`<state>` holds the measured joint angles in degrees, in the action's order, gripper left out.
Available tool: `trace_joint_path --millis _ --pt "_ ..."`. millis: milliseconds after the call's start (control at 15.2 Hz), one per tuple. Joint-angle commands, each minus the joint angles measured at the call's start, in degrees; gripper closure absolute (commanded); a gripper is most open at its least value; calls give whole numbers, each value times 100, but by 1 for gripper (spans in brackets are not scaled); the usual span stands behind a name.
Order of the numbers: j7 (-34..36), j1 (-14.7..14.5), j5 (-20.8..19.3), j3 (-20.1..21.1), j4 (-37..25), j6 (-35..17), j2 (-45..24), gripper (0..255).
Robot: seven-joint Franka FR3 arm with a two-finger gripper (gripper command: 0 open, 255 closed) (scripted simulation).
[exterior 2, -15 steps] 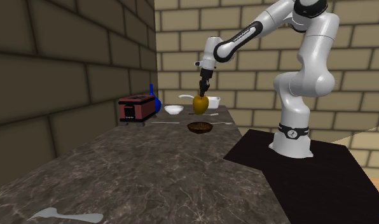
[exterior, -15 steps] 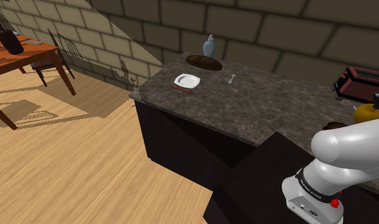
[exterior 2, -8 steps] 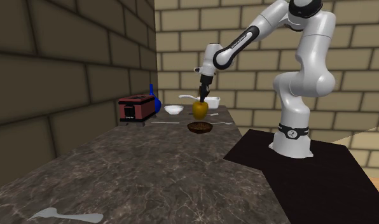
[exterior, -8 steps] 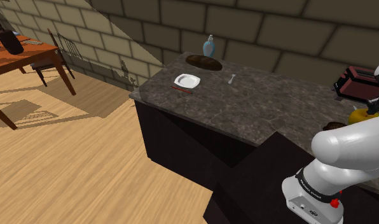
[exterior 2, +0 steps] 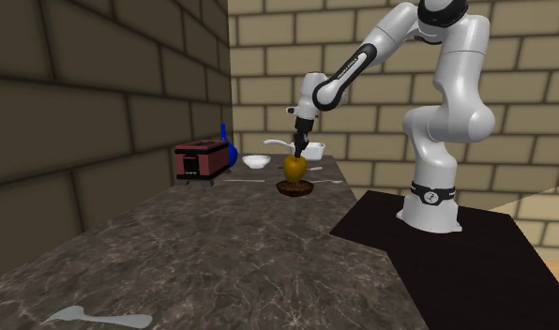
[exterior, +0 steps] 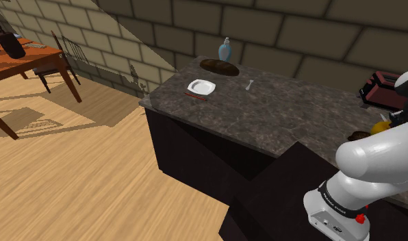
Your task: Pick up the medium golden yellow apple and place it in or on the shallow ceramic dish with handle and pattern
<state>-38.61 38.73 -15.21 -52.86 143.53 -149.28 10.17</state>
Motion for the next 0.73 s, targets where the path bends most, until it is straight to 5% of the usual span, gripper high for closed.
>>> trace_joint_path --millis 0,198,264,594,660 --pt "-10 -6 12 -8 0 -13 -11 255" --pt "-10 -6 12 -8 0 -13 -11 255" --pt "-10 -6 12 -8 0 -12 -11 0" --pt "-11 -6 13 -8 0 -12 -11 0" --pt "180 126 -252 139 -25 236 256 0"
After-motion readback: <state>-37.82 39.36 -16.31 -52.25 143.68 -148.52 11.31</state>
